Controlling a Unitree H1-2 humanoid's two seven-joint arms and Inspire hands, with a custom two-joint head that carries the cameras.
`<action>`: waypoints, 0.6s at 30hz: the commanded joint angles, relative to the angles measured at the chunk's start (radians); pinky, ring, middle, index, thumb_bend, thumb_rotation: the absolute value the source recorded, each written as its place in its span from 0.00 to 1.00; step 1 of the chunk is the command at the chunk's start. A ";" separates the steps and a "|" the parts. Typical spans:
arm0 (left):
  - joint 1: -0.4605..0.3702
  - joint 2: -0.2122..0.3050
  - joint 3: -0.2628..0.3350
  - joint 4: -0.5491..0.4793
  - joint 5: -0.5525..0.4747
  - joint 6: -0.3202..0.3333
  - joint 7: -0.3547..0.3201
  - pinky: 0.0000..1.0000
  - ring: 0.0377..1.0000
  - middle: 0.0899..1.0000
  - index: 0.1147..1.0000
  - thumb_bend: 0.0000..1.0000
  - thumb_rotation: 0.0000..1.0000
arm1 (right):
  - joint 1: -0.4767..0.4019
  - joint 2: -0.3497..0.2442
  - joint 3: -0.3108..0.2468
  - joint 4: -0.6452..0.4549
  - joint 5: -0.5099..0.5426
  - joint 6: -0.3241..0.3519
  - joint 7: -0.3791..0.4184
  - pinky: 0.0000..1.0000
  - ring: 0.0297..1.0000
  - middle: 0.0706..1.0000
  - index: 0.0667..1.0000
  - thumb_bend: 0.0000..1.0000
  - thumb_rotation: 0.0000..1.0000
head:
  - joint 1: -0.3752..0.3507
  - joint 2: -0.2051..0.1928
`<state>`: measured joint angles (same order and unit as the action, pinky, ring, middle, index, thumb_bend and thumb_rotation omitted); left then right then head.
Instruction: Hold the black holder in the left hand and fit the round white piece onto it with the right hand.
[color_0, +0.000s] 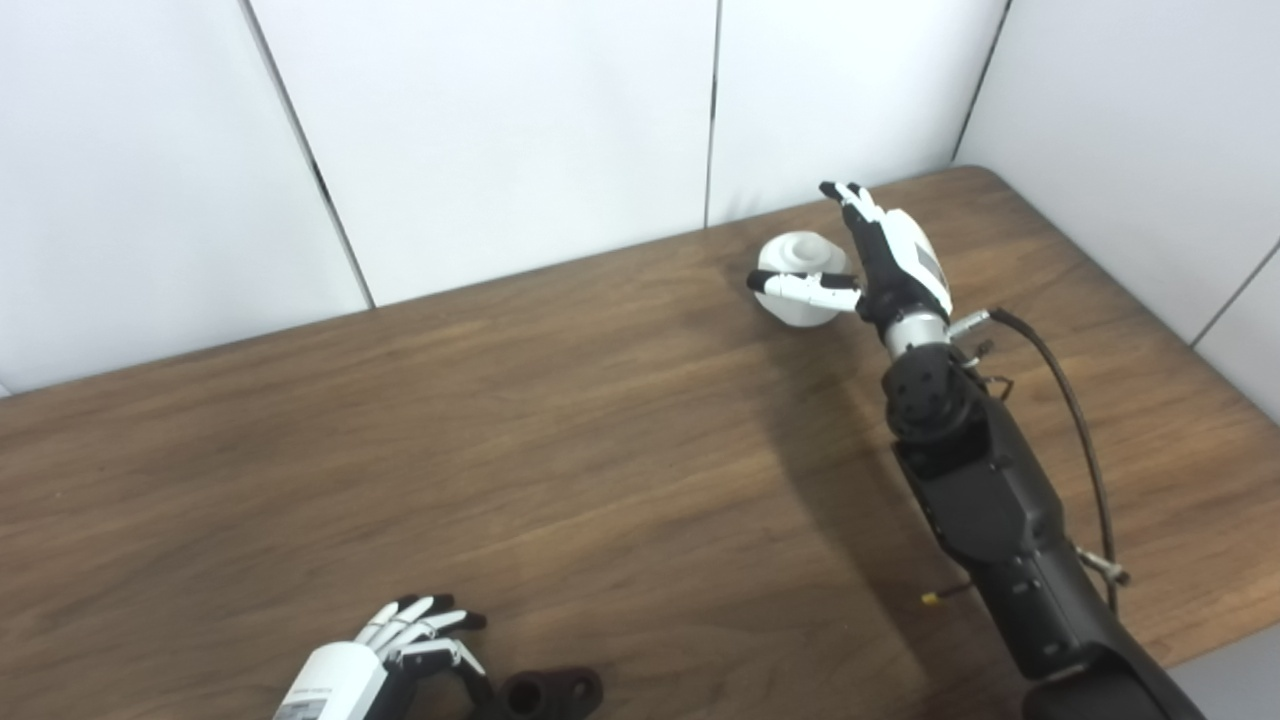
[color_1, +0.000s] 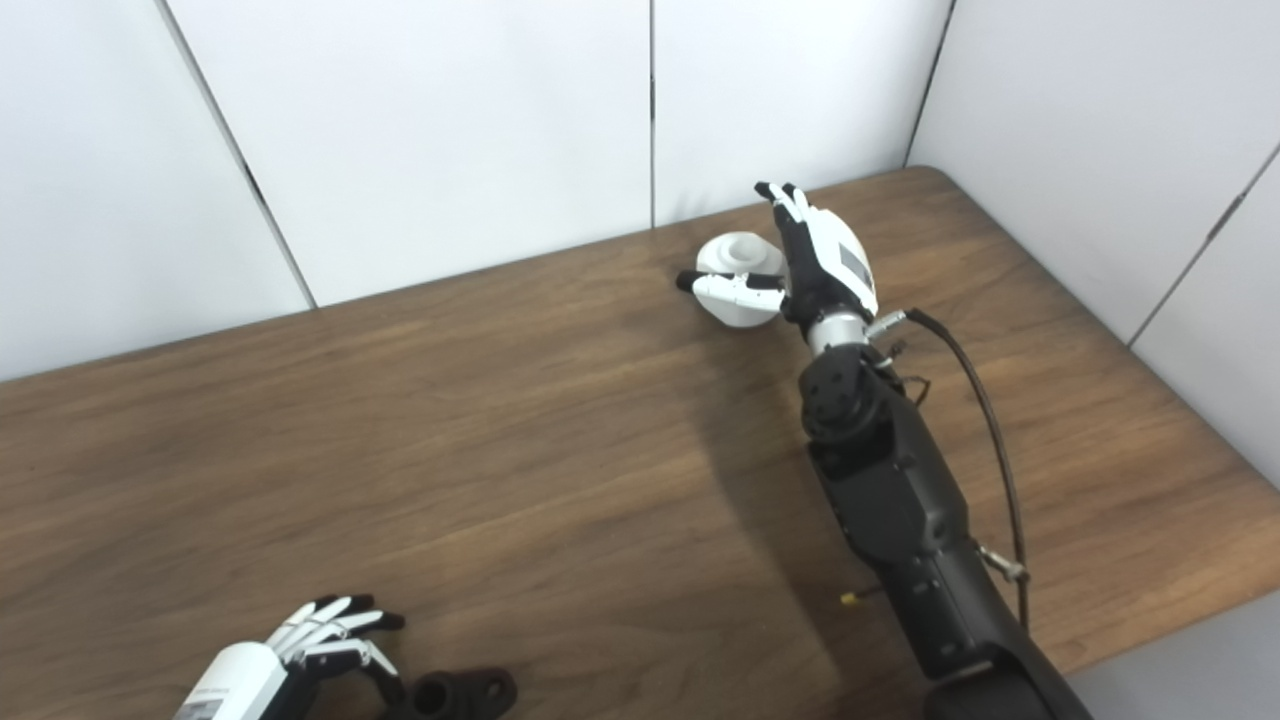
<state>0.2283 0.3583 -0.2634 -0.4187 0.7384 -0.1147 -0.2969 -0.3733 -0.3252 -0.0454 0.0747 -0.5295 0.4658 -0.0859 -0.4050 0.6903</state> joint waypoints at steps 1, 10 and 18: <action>0.027 0.035 0.012 0.009 0.005 0.028 -0.031 0.94 0.90 0.80 0.42 0.52 0.05 | -0.064 -0.026 -0.003 0.005 -0.019 -0.004 -0.031 0.90 1.00 1.00 0.91 0.81 0.48 | -0.001 0.001; 0.029 0.033 0.017 -0.003 0.004 0.032 -0.038 0.94 0.90 0.80 0.42 0.52 0.05 | -0.108 -0.039 -0.001 0.081 -0.048 0.003 -0.025 0.92 1.00 1.00 0.91 0.79 0.47 | 0.002 0.003; 0.029 0.031 0.022 -0.006 -0.001 0.029 -0.037 0.93 0.90 0.79 0.42 0.52 0.05 | -0.114 -0.031 -0.013 0.085 -0.103 0.003 0.003 0.91 1.00 0.99 0.90 0.80 0.47 | 0.000 0.004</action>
<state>0.2329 0.3610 -0.2525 -0.4270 0.7248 -0.1133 -0.3122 -0.4396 -0.3349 -0.0479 0.1844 -0.6086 0.4691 -0.0778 -0.4050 0.6934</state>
